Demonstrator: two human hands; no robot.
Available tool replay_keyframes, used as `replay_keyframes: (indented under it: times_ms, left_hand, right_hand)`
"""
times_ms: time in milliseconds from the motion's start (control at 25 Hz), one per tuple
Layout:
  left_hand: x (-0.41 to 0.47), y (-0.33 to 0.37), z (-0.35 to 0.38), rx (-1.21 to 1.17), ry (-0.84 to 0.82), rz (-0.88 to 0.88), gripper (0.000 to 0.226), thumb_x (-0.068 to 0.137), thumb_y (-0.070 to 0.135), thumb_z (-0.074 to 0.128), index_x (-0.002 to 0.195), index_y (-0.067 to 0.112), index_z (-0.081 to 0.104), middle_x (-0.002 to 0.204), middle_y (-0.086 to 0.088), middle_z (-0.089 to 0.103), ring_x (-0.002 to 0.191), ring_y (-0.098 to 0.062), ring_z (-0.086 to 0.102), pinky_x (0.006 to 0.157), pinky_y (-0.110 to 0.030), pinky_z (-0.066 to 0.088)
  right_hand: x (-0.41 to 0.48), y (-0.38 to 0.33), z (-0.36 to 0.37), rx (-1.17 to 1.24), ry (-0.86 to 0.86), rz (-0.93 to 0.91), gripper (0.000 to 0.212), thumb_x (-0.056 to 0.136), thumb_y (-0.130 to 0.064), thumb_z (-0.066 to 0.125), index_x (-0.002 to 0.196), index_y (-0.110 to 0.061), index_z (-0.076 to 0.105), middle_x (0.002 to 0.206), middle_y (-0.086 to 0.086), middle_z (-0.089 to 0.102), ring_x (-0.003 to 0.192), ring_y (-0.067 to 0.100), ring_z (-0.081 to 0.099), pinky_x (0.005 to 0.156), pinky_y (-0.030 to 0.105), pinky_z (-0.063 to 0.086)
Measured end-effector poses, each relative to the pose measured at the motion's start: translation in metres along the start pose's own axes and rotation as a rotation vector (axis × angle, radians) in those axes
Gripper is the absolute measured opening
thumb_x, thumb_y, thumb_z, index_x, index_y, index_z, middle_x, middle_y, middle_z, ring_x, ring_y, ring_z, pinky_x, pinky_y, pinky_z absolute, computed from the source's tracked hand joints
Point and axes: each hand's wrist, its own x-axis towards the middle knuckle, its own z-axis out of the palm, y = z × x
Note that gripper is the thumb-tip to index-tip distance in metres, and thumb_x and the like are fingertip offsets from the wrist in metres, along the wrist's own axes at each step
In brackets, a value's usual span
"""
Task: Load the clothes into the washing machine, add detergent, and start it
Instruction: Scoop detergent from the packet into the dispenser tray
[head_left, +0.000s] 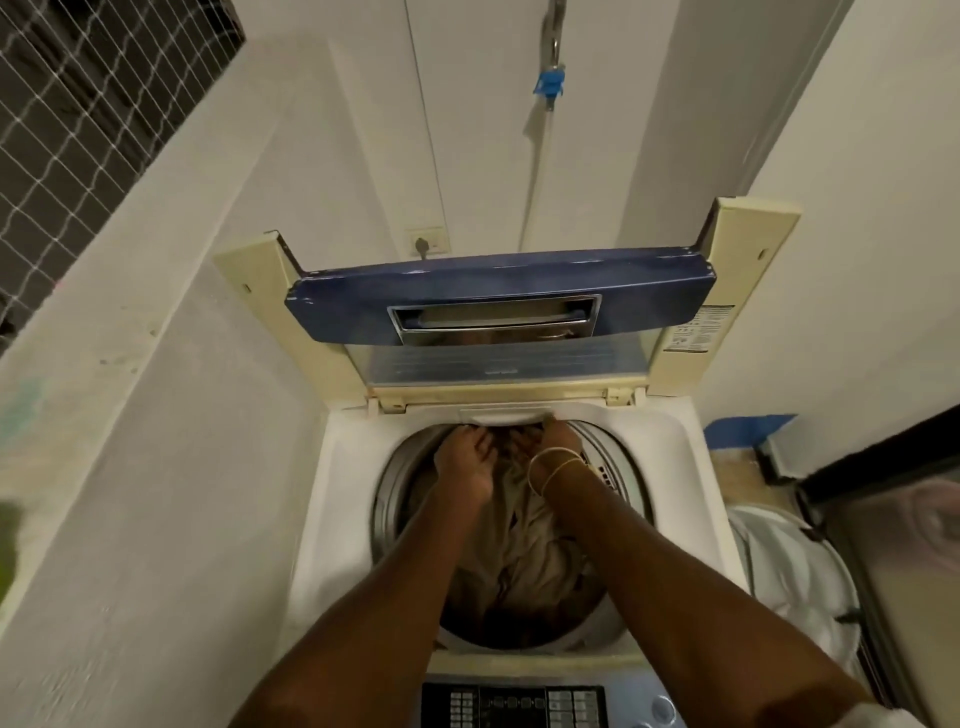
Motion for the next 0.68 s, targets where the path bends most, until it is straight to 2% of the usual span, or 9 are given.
replay_keyframes:
  times_ms: [160, 280, 400, 520, 600, 680]
  left_hand:
    - [0.003, 0.005, 0.008, -0.039, 0.007, 0.0, 0.034, 0.099, 0.013, 0.05, 0.132, 0.003, 0.051, 0.134, -0.017, 0.056, 0.131, -0.032, 0.049, 0.108, -0.043, 0.037]
    - [0.009, 0.007, 0.009, -0.017, -0.025, 0.0, 0.033, 0.099, 0.019, 0.053, 0.129, 0.006, 0.054, 0.131, -0.015, 0.06, 0.128, -0.031, 0.052, 0.108, -0.044, 0.039]
    - [0.012, 0.005, 0.01, -0.058, -0.015, 0.018, 0.039, 0.098, 0.017, 0.054, 0.135, 0.004, 0.051, 0.132, -0.017, 0.06, 0.125, -0.031, 0.054, 0.107, -0.042, 0.04]
    - [0.012, 0.003, 0.006, -0.074, -0.056, -0.006, 0.04, 0.098, 0.019, 0.055, 0.135, 0.005, 0.052, 0.13, -0.017, 0.061, 0.123, -0.031, 0.057, 0.11, -0.043, 0.041]
    - [0.013, 0.001, 0.0, -0.054, -0.052, 0.013, 0.039, 0.098, 0.021, 0.056, 0.134, 0.007, 0.053, 0.126, -0.017, 0.064, 0.118, -0.031, 0.06, 0.108, -0.044, 0.044]
    - [0.01, -0.004, -0.004, -0.027, -0.037, 0.047, 0.035, 0.1, 0.021, 0.054, 0.133, 0.008, 0.053, 0.117, -0.016, 0.065, 0.107, -0.03, 0.063, 0.099, -0.042, 0.05]
  right_hand:
    - [0.011, 0.003, -0.001, 0.002, 0.04, -0.012, 0.026, 0.096, -0.028, 0.052, 0.095, -0.007, 0.069, 0.074, 0.008, 0.073, 0.073, 0.023, 0.068, 0.073, 0.035, 0.055]
    - [0.013, 0.006, -0.001, 0.02, 0.015, -0.016, 0.029, 0.098, -0.03, 0.05, 0.092, -0.009, 0.069, 0.068, 0.006, 0.072, 0.067, 0.02, 0.066, 0.068, 0.032, 0.055]
    - [0.019, 0.011, 0.0, 0.094, -0.018, -0.018, 0.039, 0.1, -0.039, 0.045, 0.088, -0.009, 0.067, 0.071, 0.007, 0.071, 0.067, 0.02, 0.065, 0.066, 0.03, 0.054]
    - [0.022, 0.016, 0.002, 0.137, 0.001, -0.033, 0.041, 0.1, -0.039, 0.045, 0.078, -0.01, 0.065, 0.059, 0.003, 0.065, 0.053, 0.015, 0.057, 0.053, 0.023, 0.051]
    - [0.017, 0.017, 0.005, 0.16, 0.007, -0.023, 0.042, 0.101, -0.039, 0.045, 0.074, -0.011, 0.062, 0.051, 0.0, 0.061, 0.049, 0.013, 0.054, 0.045, 0.019, 0.048]
    - [0.014, 0.021, 0.004, 0.178, 0.02, -0.008, 0.041, 0.101, -0.038, 0.044, 0.074, -0.012, 0.058, 0.045, -0.001, 0.057, 0.052, 0.015, 0.051, 0.041, 0.018, 0.046]
